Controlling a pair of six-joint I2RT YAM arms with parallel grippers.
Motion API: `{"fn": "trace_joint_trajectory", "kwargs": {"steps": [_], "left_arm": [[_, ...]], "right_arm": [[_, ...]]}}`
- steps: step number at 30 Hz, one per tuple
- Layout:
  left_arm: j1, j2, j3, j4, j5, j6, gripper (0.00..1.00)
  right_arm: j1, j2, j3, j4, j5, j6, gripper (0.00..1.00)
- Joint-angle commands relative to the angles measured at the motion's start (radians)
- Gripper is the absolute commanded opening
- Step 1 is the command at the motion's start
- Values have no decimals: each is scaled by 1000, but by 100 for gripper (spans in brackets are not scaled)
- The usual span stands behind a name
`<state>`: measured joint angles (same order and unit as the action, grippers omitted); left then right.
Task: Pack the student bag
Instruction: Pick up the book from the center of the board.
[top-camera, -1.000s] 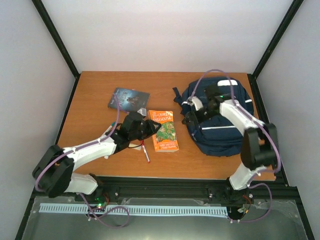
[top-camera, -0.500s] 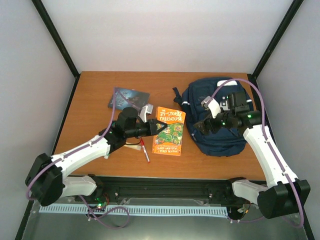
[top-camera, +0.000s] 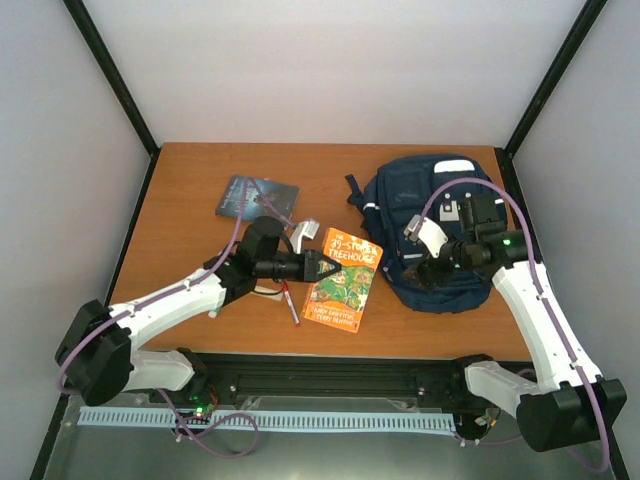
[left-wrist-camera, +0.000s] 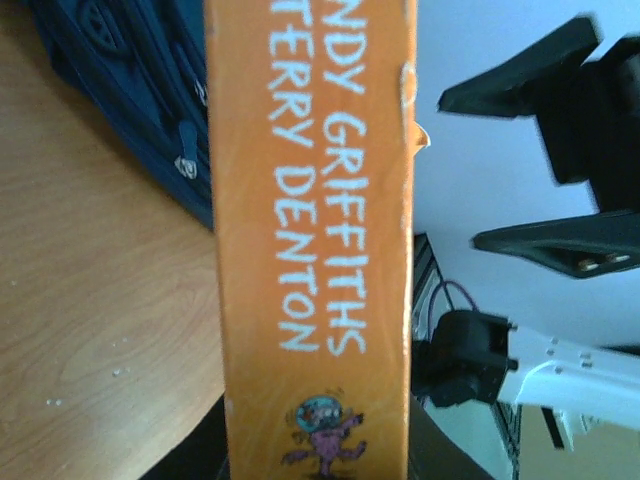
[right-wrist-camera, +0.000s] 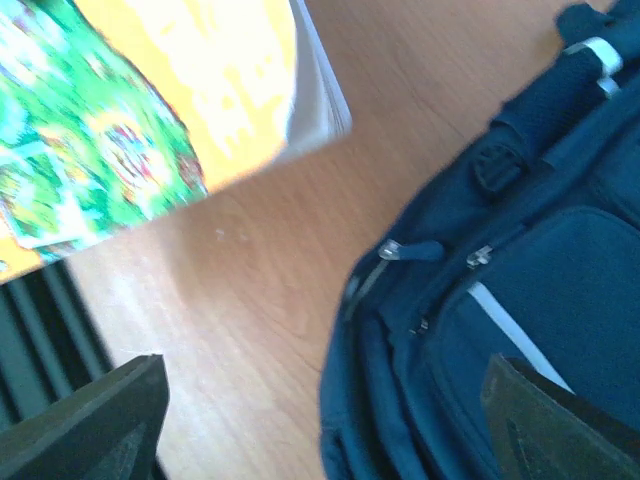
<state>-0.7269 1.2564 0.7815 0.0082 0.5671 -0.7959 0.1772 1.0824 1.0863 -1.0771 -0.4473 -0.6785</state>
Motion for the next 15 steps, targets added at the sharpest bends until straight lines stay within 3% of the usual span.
{"fn": "trace_joint_trajectory", "kwargs": {"steps": [1,9,15], "left_arm": [[-42,9,5,58,84,96,1],[-140,34,104,-112,147,343,1],[-143,-61,108,-181,190,453,1]], "right_arm": [[-4,-27,58,-81,-189,-88,90],[40,155,215,-185,-464,-165,94],[154,218,206,-254,-521,-256,98]]}}
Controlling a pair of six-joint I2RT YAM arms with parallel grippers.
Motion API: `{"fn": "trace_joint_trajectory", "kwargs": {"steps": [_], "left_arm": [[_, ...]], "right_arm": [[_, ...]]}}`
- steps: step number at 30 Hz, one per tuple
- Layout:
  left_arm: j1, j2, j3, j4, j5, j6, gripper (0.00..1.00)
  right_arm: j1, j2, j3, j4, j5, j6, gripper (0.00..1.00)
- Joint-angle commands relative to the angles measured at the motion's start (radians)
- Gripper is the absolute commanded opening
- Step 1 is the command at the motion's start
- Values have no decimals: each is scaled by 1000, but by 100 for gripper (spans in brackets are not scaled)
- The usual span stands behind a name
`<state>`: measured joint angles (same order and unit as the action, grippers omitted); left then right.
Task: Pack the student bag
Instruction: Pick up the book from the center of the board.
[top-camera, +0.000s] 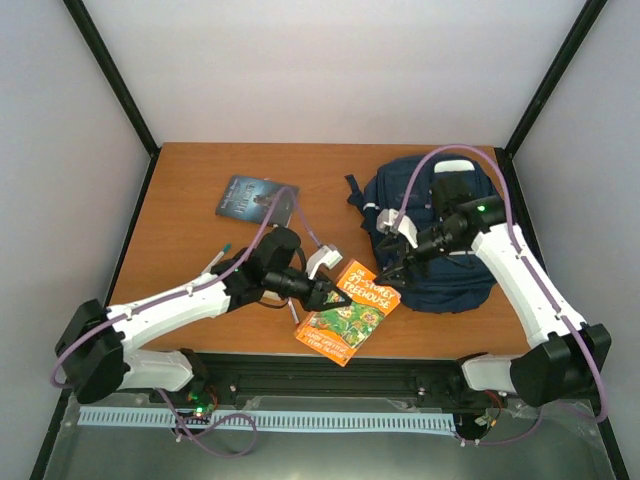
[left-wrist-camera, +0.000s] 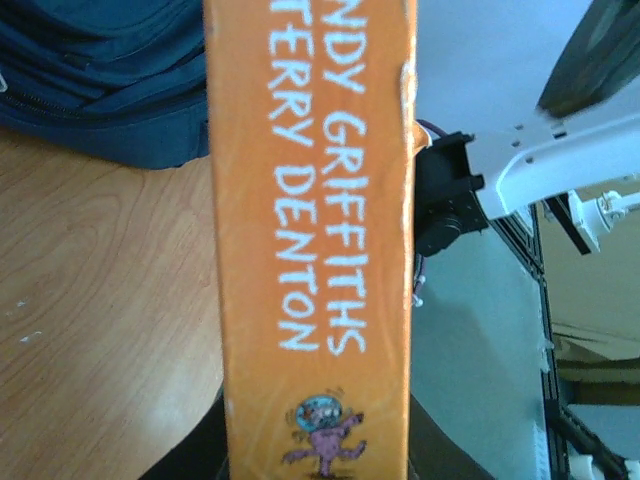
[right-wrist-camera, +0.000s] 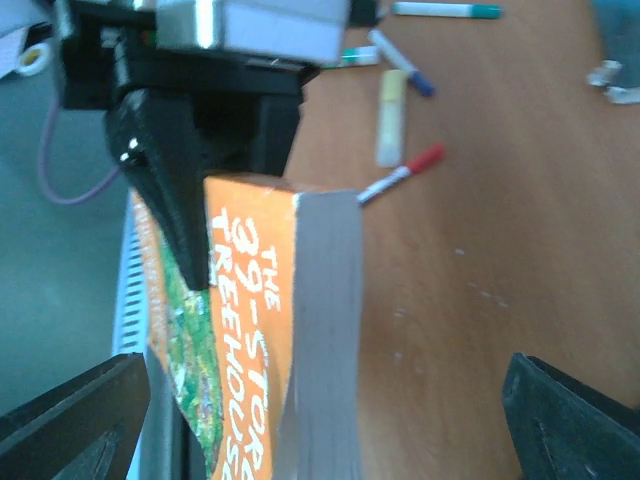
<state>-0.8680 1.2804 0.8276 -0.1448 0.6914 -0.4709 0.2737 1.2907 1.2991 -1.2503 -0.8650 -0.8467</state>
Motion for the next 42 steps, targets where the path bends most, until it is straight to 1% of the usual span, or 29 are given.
{"fn": "trace_joint_trajectory", "kwargs": {"steps": [1,3,5,8,9,11,14,16,17,19,20,21,22,24,29,32,34,36,41,42], "left_arm": [[-1,-105,60,-37,64,143,1],[-1,-140,56,-44,50,162,1],[-1,-163,51,-40,34,170,1],[-1,-176,52,-49,42,186,1],[-1,-176,51,-49,52,189,1],[-2,-176,52,-49,56,195,1],[0,-175,53,-60,45,203,1],[0,-174,56,-70,31,207,2],[0,-176,56,-74,21,207,8],[0,-180,50,-78,7,202,27],[0,-179,44,-75,1,194,42],[0,-178,35,-71,-3,185,54],[-1,-175,25,-67,-6,176,60],[-1,-162,10,-59,-11,160,62],[-3,-157,-1,-68,-9,143,61],[-3,-179,-7,-74,-23,136,58],[-3,-198,-13,-79,-36,128,54],[-3,-215,-22,-78,-40,120,44],[-3,-225,-16,-105,-66,105,10],[-3,-226,-16,-108,-74,102,7]], "right_arm": [[71,12,-18,-90,-112,-97,98],[100,17,-43,-104,-123,-110,98],[117,18,-64,-116,-140,-124,95],[121,19,-81,-145,-160,-159,86],[121,21,-84,-155,-163,-169,81],[121,33,-85,-182,-174,-197,61],[121,57,-71,-242,-196,-249,27],[121,61,-62,-254,-197,-254,10],[121,58,-58,-254,-188,-255,4],[119,49,-44,-253,-170,-251,3],[113,45,-32,-250,-167,-243,3],[105,39,-14,-248,-173,-237,3],[94,38,4,-251,-180,-237,3],[76,38,38,-253,-190,-229,3],[56,60,89,-253,-172,-211,3],[37,73,97,-252,-175,-208,3],[23,80,104,-252,-181,-208,3],[14,85,109,-252,-177,-208,3],[13,95,102,-252,-160,-217,3],[12,96,100,-252,-154,-215,3]]}}
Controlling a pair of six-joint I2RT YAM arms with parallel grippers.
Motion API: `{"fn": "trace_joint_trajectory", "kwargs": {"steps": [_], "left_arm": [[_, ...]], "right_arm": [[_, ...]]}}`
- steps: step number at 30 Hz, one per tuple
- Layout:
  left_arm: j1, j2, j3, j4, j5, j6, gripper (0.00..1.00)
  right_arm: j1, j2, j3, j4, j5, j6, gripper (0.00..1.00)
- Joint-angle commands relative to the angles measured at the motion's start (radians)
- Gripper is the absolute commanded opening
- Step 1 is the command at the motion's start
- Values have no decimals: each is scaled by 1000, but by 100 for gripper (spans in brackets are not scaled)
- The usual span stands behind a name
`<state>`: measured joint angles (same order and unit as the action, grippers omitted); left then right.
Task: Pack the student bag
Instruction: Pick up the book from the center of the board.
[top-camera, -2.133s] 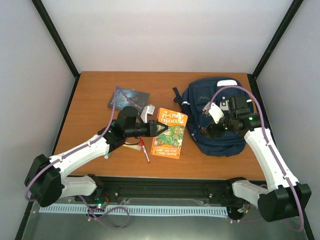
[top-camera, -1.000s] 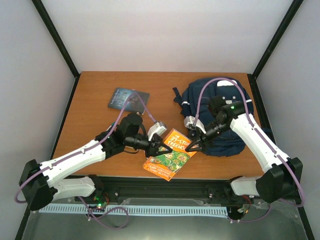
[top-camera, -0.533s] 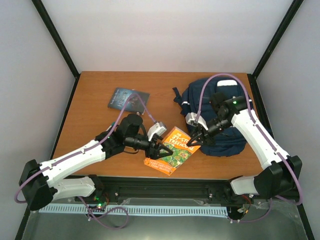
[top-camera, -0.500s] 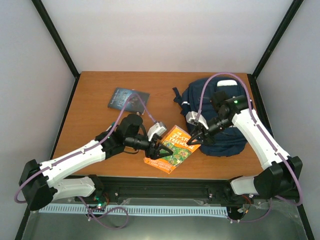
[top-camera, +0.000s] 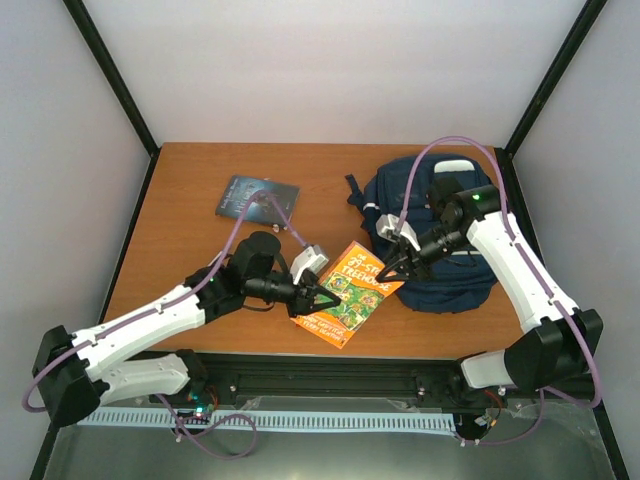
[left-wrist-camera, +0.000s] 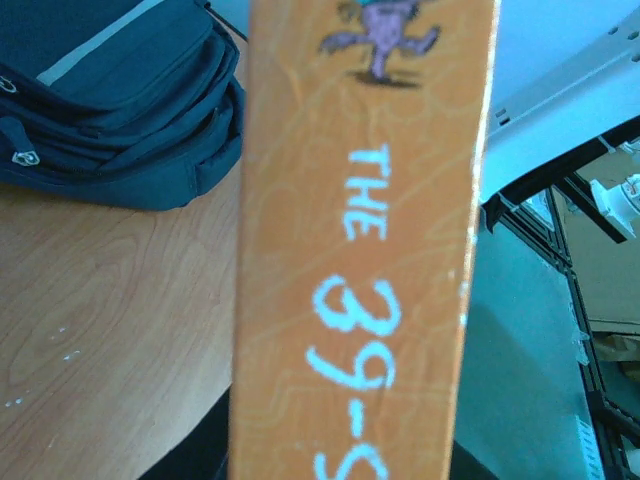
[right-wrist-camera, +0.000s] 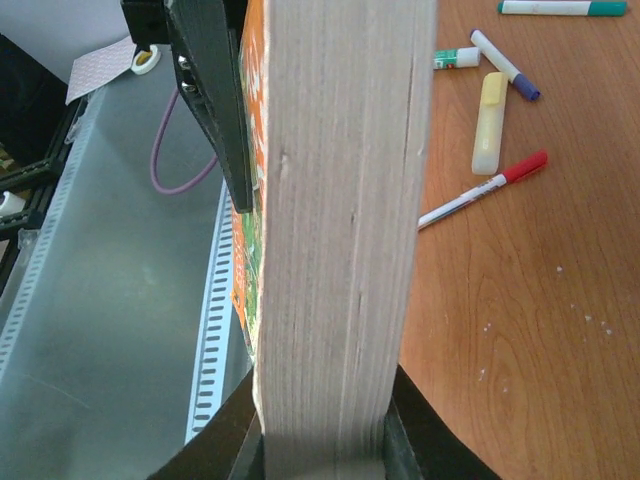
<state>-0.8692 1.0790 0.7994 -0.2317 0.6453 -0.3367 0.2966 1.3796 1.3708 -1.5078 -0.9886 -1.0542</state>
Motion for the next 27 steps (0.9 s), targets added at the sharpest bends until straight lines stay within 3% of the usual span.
{"fn": "trace_joint_trajectory", "kwargs": {"steps": [1,2,5,8,14,21,27], "left_arm": [[-2,-27,11,-21,-32,-36,5],[-2,-31,7,-19,-36,-40,4],[-2,-46,-4,-11,-67,-71,1],[-2,-57,-11,-17,-105,-108,1],[-2,-61,-20,-77,-215,-178,1],[-2,-87,-58,-43,-234,-213,1],[-2,-84,-81,-1,-227,-233,1]], "right_arm": [[-10,7,26,13,-21,0,3],[-11,3,23,28,-8,11,4],[-20,-30,-13,105,74,59,36],[-67,-60,-39,118,154,54,45],[-271,-25,-68,43,312,-78,46],[-425,-55,-172,178,595,-131,41],[-440,-123,-315,369,807,-186,35]]}}
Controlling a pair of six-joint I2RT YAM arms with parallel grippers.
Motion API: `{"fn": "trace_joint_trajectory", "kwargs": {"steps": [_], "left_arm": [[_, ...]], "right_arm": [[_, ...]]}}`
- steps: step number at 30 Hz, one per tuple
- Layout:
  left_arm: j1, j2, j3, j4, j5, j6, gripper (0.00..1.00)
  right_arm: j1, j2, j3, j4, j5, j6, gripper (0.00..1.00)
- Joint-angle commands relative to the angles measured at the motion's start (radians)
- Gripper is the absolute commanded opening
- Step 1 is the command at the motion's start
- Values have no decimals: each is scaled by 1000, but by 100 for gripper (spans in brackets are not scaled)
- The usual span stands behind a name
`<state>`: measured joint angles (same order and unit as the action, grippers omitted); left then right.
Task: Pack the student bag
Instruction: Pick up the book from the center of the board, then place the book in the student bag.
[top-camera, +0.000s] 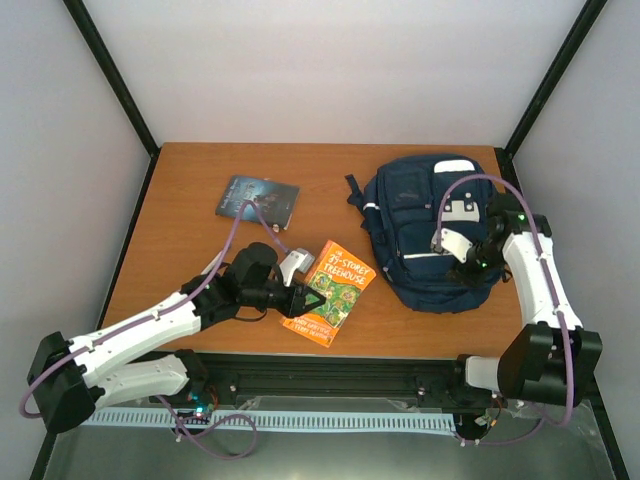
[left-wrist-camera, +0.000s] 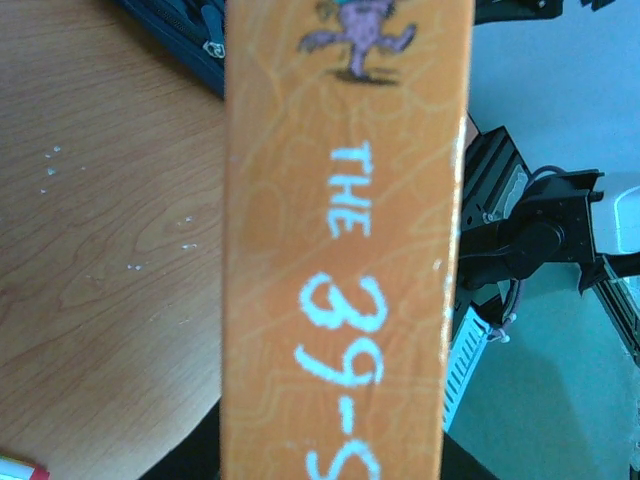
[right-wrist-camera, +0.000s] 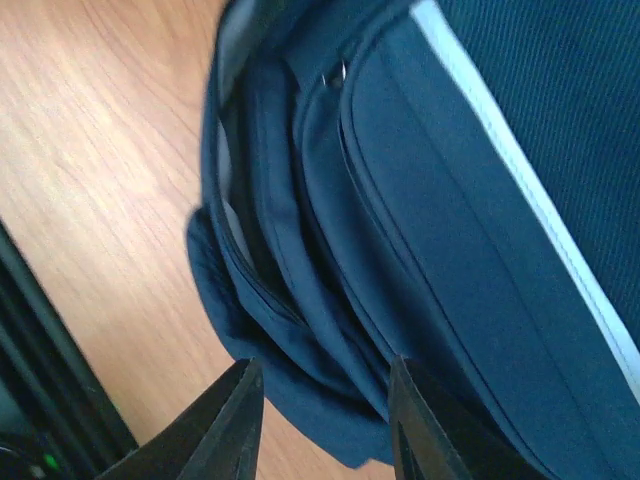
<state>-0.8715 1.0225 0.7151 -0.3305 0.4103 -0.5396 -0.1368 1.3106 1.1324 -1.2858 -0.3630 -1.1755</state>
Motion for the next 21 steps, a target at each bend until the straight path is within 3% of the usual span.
{"fn": "trace_joint_trajectory", "kwargs": {"steps": [1,9,21], "left_arm": [[0,-26,0,105,8,-32,1],[0,-20,-9,114,11,-37,1],[1,-22,-22,117,4,-52,1]], "right_arm": [[-6,-54,-94,162,199,-73,35],[-4,-1,-177,300,246,-84,33],[-3,86,-251,396,282,-103,40]]}}
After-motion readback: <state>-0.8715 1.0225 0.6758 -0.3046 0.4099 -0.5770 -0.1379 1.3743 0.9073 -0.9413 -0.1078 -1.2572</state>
